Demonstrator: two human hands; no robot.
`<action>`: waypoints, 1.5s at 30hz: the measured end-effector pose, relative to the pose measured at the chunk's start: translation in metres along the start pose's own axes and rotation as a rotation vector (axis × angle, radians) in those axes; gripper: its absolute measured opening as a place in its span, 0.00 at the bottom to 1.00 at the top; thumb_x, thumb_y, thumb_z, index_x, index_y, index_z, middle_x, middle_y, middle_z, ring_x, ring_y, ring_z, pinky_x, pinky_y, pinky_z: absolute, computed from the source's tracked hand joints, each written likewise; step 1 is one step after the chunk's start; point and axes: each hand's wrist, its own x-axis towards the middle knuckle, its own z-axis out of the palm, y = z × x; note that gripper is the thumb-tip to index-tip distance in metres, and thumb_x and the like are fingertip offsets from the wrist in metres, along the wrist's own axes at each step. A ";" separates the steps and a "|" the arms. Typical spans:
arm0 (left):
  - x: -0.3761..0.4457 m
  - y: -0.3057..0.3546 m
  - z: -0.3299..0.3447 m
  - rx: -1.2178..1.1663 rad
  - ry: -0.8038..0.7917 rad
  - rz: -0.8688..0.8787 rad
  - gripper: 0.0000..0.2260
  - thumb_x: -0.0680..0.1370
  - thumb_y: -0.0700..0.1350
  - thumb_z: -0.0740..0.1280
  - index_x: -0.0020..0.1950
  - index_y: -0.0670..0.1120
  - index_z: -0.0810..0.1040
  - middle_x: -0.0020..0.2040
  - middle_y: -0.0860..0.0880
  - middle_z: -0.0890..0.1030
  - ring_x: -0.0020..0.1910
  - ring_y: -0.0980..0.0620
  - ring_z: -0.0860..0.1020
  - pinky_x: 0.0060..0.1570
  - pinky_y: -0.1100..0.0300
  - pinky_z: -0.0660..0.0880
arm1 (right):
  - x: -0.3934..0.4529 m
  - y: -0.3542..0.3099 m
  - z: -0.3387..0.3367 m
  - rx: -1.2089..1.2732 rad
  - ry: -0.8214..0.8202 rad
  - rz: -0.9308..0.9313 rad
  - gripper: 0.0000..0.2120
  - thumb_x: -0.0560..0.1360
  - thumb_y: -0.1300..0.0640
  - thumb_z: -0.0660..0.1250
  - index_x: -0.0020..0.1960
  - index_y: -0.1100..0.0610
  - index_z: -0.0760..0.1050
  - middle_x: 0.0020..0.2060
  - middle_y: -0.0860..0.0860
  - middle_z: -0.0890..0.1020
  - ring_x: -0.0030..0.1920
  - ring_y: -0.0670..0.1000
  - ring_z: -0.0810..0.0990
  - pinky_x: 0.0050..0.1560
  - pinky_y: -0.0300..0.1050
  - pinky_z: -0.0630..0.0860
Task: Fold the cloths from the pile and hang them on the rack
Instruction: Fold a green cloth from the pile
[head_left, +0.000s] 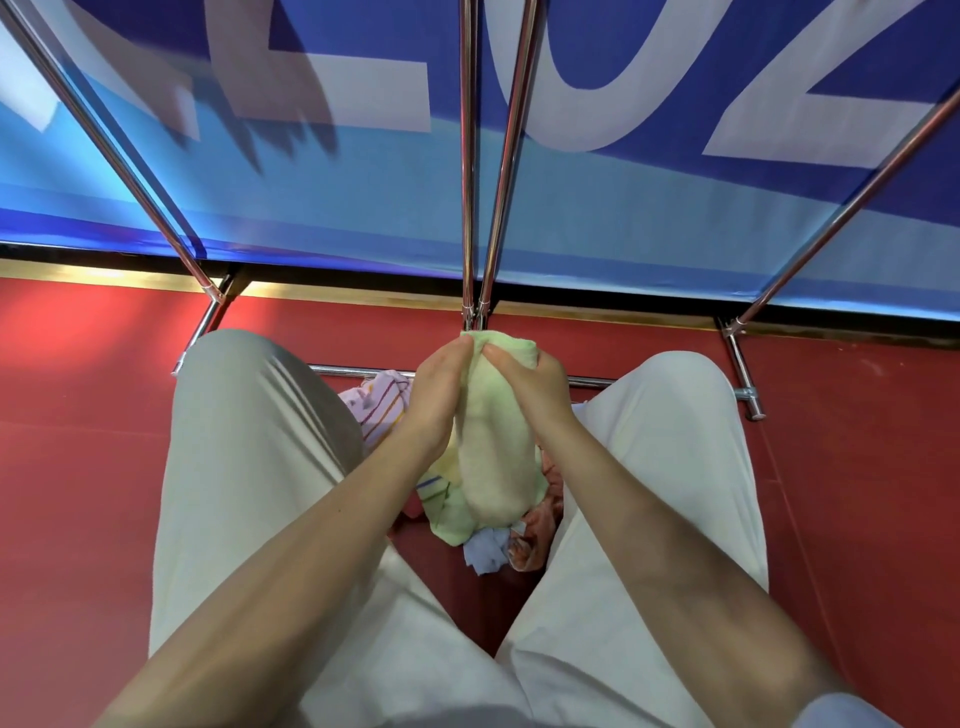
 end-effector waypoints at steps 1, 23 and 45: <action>-0.001 -0.002 -0.001 0.039 -0.026 0.031 0.10 0.81 0.45 0.62 0.53 0.44 0.82 0.47 0.47 0.84 0.46 0.53 0.82 0.45 0.61 0.77 | -0.001 0.000 0.000 0.019 -0.009 0.013 0.06 0.71 0.48 0.73 0.44 0.49 0.80 0.42 0.48 0.85 0.46 0.48 0.83 0.53 0.51 0.80; -0.014 0.027 -0.039 -0.134 0.101 0.123 0.10 0.82 0.42 0.59 0.53 0.41 0.80 0.44 0.47 0.83 0.42 0.53 0.81 0.42 0.60 0.77 | -0.015 0.004 0.020 0.001 -0.347 -0.095 0.12 0.72 0.58 0.73 0.54 0.52 0.78 0.46 0.46 0.83 0.45 0.43 0.83 0.44 0.38 0.79; 0.030 0.072 -0.085 -0.567 0.349 0.261 0.08 0.81 0.45 0.63 0.55 0.43 0.78 0.51 0.45 0.81 0.49 0.49 0.80 0.48 0.54 0.78 | -0.001 0.035 0.026 -0.235 -0.273 0.077 0.11 0.78 0.60 0.57 0.59 0.54 0.72 0.47 0.51 0.78 0.48 0.51 0.76 0.48 0.46 0.74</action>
